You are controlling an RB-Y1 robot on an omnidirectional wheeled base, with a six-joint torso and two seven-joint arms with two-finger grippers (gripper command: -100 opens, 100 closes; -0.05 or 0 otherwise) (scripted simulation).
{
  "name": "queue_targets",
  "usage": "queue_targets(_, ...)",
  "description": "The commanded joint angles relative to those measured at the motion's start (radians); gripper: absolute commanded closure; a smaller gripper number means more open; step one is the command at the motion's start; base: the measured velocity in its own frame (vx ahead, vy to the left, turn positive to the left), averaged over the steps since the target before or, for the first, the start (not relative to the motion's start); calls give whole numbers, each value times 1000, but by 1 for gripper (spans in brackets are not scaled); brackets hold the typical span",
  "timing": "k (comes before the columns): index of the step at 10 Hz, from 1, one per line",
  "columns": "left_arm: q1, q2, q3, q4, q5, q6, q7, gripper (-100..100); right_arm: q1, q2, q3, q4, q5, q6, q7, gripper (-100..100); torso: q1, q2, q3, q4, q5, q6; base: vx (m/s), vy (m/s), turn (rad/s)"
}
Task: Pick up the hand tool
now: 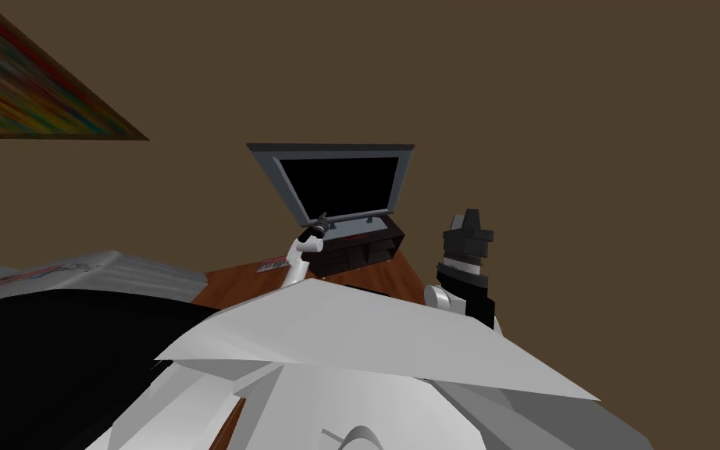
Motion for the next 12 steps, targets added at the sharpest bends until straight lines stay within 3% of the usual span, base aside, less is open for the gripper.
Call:
queue_targets(1, -29, 13, 16, 50, 6, 50, 13, -100, 0, 0, 0, 0, 0, 0, 0, 0, 0, 0, 0, 0, 0, 0, 41, -41, -114)
queue_targets(2, -29, 13, 16, 53, 6, 71, 13, -100, 0, 0, 0, 0, 0, 0, 0, 0, 0, -1, 0, 0, 0, 0, 33, -31, -53)
queue_targets(3, -51, 22, 29, 97, 9, 101, 23, -100, 0, 0, 0, 0, 0, 0, 0, 0, 0, 0, 0, 0, 0, 0, 53, -51, -103)
queue_targets(4, -51, 22, 29, 100, 9, 133, 23, -100, 0, 0, 0, 0, 0, 0, 0, 0, -1, -1, -1, 0, 0, 0, 50, -49, -51)
queue_targets(12, -129, 70, 77, 296, 23, 361, 62, -100, 0, 0, 0, 0, 0, 0, 0, 0, -2, -3, -2, -1, 0, 0, 70, -56, -82)
